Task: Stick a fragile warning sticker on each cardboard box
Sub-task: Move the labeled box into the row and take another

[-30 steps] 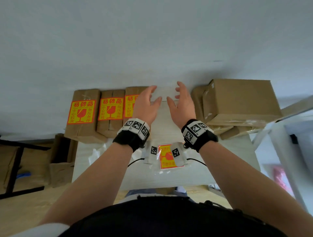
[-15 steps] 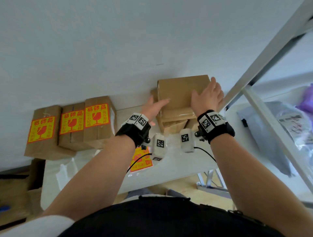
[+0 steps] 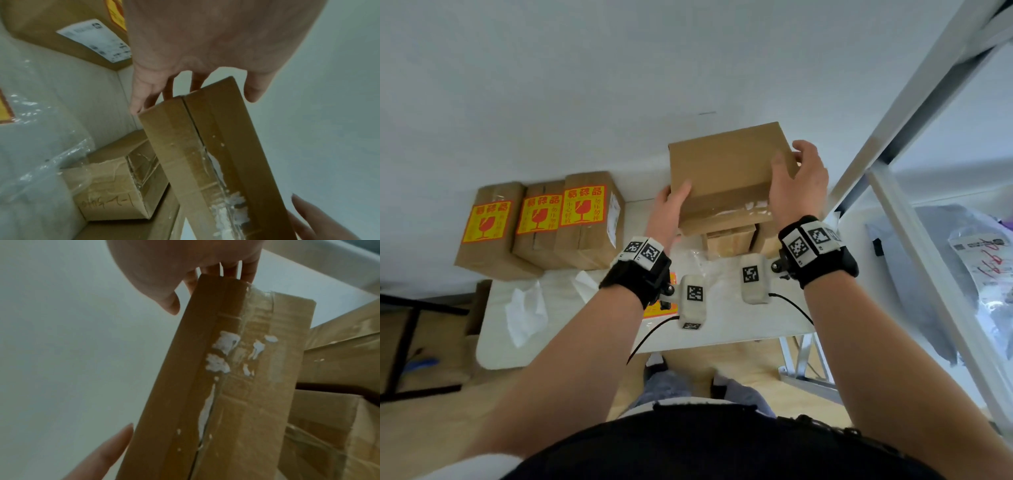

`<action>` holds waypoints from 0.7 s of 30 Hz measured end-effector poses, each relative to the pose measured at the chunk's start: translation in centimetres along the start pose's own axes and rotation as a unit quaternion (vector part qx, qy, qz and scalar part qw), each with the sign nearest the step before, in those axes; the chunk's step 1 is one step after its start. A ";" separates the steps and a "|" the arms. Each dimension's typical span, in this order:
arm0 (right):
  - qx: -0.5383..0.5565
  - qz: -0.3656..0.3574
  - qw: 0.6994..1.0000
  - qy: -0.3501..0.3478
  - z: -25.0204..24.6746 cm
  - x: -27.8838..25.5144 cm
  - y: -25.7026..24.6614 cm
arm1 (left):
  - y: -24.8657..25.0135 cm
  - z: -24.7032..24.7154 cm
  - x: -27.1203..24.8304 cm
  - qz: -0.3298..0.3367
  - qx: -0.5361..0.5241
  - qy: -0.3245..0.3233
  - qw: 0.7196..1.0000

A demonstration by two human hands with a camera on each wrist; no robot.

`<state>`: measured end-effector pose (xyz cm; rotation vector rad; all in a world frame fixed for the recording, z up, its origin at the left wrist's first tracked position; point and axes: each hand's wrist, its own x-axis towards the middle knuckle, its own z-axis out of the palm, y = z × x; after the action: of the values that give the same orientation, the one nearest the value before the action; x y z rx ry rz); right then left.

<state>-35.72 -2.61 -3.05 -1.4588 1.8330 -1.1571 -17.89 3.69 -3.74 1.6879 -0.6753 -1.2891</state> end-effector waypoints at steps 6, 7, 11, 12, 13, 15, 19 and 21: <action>0.158 -0.029 0.987 -0.021 -0.2 -2.6 -2.8 | -0.9 -3.5 -3.1 -0.089 -0.179 0.077 0.977; 0.173 -0.041 0.983 -0.036 -0.2 -3.3 -3.2 | -1.3 -4.3 -3.4 -0.101 -0.220 0.081 0.967; 0.186 -0.053 0.978 -0.081 0.9 -5.7 -3.4 | -3.3 -7.5 -5.1 -0.127 -0.306 0.056 0.942; 0.182 -0.034 0.978 -0.095 1.3 -6.3 -3.1 | -3.9 -8.3 -5.6 -0.143 -0.324 0.028 0.935; 0.177 -0.011 0.977 -0.120 1.7 -7.1 -2.9 | -4.4 -9.2 -6.1 -0.164 -0.344 -0.002 0.924; 0.175 0.040 0.964 -0.197 2.7 -8.9 -2.1 | -5.2 -10.6 -6.9 -0.192 -0.355 -0.041 0.914; 0.211 0.114 0.930 -0.280 5.0 -14.3 -1.2 | -6.3 -12.0 -8.2 -0.188 -0.261 -0.037 0.946; 0.212 0.114 0.933 -0.269 5.3 -16.7 -0.6 | -7.0 -12.3 -8.8 -0.194 -0.226 -0.036 0.954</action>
<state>-26.38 11.72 -6.97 -1.1290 1.2387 -0.8564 -9.62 18.08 -4.95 1.4329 -0.0639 -1.6380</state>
